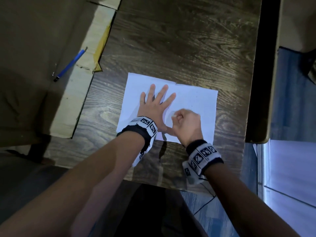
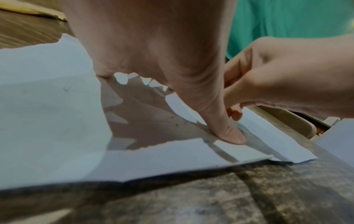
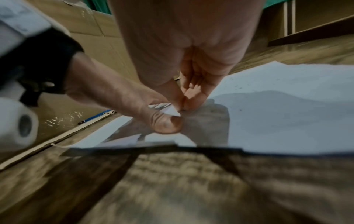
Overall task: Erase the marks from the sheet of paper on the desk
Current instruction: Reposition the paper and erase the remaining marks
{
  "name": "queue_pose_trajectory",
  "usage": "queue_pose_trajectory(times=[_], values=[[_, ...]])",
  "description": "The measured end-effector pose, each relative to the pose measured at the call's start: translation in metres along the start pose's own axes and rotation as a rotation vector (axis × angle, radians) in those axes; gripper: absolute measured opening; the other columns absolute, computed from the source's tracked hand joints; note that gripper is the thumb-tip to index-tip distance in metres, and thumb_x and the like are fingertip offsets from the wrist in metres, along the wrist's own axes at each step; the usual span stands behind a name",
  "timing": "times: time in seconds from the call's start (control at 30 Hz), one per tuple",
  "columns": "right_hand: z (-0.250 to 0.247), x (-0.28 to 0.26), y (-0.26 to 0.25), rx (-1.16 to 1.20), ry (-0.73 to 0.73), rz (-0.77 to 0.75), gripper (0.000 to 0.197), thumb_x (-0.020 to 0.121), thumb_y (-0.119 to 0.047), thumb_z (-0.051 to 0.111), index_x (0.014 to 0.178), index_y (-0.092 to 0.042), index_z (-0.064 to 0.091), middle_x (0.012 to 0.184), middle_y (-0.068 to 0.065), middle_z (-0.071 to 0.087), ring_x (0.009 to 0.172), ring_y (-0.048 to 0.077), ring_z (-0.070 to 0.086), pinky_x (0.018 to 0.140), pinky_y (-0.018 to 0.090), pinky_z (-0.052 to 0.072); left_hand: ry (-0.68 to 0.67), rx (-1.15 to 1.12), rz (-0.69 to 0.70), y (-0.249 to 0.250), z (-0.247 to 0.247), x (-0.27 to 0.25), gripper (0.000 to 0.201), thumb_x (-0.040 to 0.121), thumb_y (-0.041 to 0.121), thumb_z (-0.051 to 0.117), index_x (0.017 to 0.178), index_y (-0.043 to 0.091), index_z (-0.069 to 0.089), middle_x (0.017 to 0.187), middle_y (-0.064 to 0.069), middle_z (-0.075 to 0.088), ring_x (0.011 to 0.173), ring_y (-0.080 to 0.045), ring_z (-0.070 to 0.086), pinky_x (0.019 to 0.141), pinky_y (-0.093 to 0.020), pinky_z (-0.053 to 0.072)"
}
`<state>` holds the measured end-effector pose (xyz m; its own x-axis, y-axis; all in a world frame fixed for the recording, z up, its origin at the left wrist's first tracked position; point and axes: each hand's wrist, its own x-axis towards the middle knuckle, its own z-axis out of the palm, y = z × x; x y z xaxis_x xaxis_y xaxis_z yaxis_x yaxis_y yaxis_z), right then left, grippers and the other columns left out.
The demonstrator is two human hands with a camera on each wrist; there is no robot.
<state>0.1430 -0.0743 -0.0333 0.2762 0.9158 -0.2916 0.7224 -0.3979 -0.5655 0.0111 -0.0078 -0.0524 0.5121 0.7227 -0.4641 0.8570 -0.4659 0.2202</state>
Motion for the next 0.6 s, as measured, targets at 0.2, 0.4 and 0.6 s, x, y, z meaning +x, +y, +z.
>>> queue_pose_trajectory(times=[0.2,0.4,0.6], values=[[-0.001,0.005,0.01,-0.003,-0.047,0.017,0.008,0.088,-0.021,0.06,0.085,-0.018,0.067,0.076,-0.003,0.064,0.07,0.018,0.062,0.068,0.036,0.057,-0.029,0.001,0.046,-0.006,-0.006,-0.002,0.136,0.053,0.091,0.063,0.156,0.04,-0.009,0.163,0.005,-0.024,0.149,-0.035,-0.022,0.118,-0.062,0.0],[-0.004,0.009,0.005,0.038,-0.061,0.046,0.006,0.085,-0.019,0.063,0.083,-0.019,0.069,0.071,-0.004,0.065,0.067,0.017,0.064,0.066,0.038,0.059,-0.039,-0.007,0.103,-0.034,-0.014,-0.007,0.126,0.061,0.084,0.066,0.157,0.041,-0.003,0.163,0.003,-0.024,0.15,-0.025,-0.022,0.12,-0.058,0.001],[0.001,0.032,-0.023,0.001,-0.02,-0.032,0.008,0.084,-0.015,0.061,0.077,-0.016,0.066,0.07,-0.002,0.064,0.064,0.018,0.063,0.063,0.038,0.058,-0.026,0.025,0.091,-0.031,-0.003,-0.003,0.135,0.053,0.095,0.057,0.155,0.041,-0.012,0.161,0.002,-0.03,0.148,-0.029,-0.026,0.119,-0.061,-0.001]])
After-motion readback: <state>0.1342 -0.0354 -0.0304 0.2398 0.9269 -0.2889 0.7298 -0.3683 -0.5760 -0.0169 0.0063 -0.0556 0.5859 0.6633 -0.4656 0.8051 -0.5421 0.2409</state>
